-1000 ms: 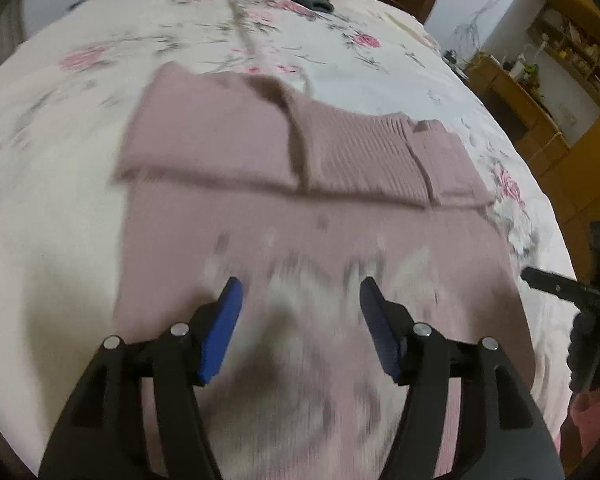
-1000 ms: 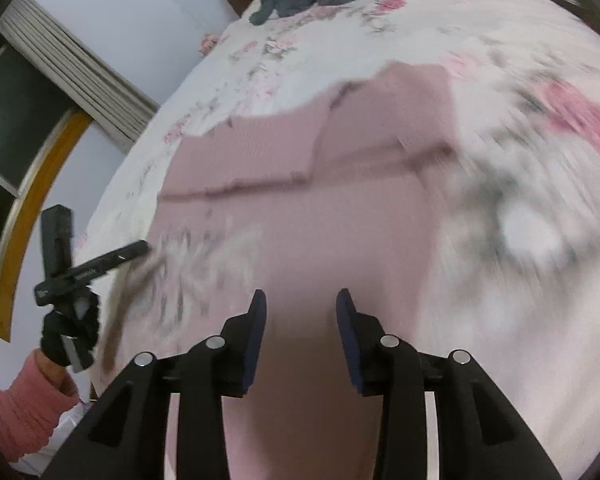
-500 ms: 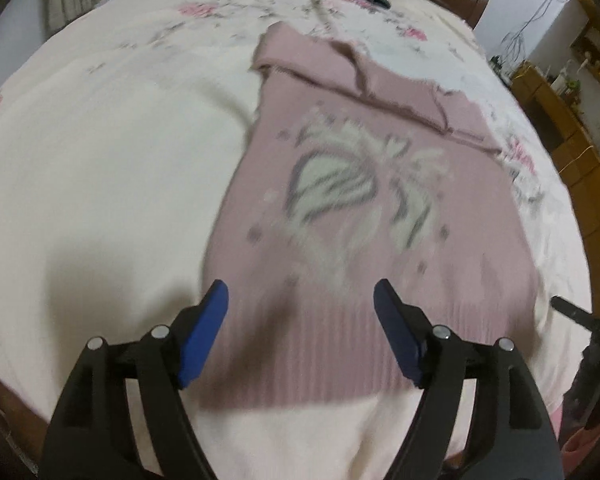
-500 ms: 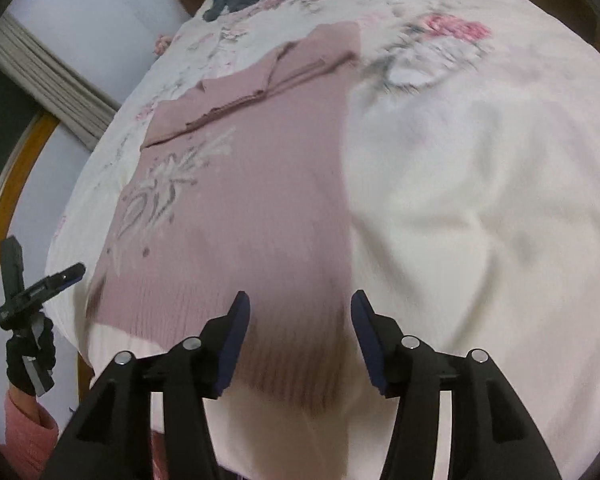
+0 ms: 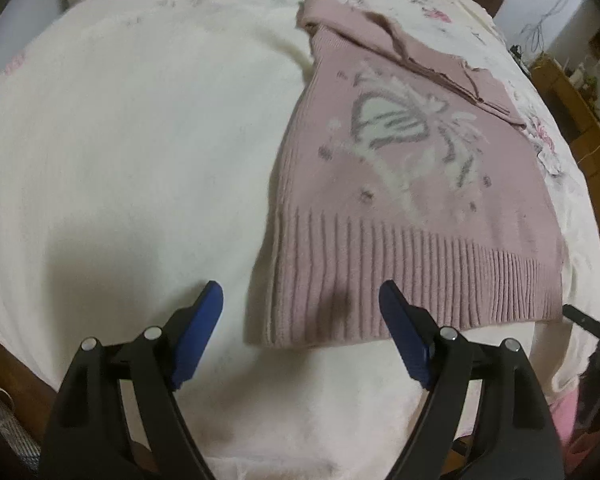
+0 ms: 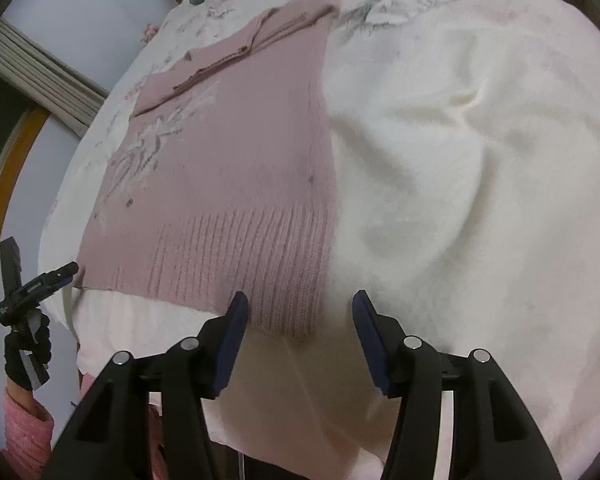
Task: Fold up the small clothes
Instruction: 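Move the left tool to the ribbed hem of the sweater, then grasp the ribbed hem with the left tool and fold it toward the collar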
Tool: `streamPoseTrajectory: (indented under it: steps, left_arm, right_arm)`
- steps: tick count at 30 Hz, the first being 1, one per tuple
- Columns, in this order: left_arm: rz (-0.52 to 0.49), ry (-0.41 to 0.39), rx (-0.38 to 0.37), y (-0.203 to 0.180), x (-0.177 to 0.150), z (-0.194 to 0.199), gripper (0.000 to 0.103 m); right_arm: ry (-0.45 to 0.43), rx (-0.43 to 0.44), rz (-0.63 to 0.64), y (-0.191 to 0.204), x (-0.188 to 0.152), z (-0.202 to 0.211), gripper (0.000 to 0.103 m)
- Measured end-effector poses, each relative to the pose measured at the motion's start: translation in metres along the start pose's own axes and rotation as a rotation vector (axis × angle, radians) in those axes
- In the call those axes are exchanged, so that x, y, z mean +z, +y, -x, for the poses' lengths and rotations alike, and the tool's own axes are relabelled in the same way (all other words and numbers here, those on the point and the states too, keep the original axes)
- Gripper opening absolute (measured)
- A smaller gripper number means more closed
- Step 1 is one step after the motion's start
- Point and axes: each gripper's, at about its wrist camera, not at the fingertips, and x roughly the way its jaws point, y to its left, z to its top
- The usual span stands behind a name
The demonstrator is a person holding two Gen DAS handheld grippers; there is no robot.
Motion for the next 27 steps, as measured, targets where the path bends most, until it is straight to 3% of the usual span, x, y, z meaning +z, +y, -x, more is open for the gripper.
streamPoseTrajectory:
  steps: [6,9,11,14,15,19,25,27]
  left_arm:
    - [-0.019,-0.002,-0.014,-0.002,-0.005,-0.014,0.082]
    - [-0.046,0.003,-0.027,-0.011,-0.005,-0.013,0.073]
    - [-0.053,0.01,-0.024,-0.016,-0.005,-0.014,0.07]
    - [-0.061,0.011,-0.009,-0.019,-0.006,-0.014,0.051]
    - [-0.055,0.008,-0.019,-0.019,-0.005,-0.012,0.036]
    - [0.02,0.028,-0.094,-0.011,0.002,-0.007,0.018]
    - [0.056,-0.029,-0.234,-0.022,0.029,0.026,0.014]
    - [0.051,-0.073,-0.254,-0.029,0.05,0.039,0.007]
  right_arm:
    - [0.01,0.018,-0.007,-0.001,0.005,-0.016,0.056]
    - [0.021,0.064,-0.015,0.002,0.009,-0.019,0.037]
    - [0.037,0.084,-0.02,0.004,0.012,-0.024,0.033]
    - [0.047,0.098,-0.008,0.007,0.015,-0.028,0.021]
    - [0.047,0.117,-0.009,0.007,0.016,-0.028,0.017]
    - [0.054,0.241,-0.042,-0.001,0.021,-0.021,0.015]
    - [0.084,0.484,-0.11,-0.009,0.047,-0.014,0.014]
    - [0.079,0.546,-0.131,-0.012,0.063,-0.01,0.014]
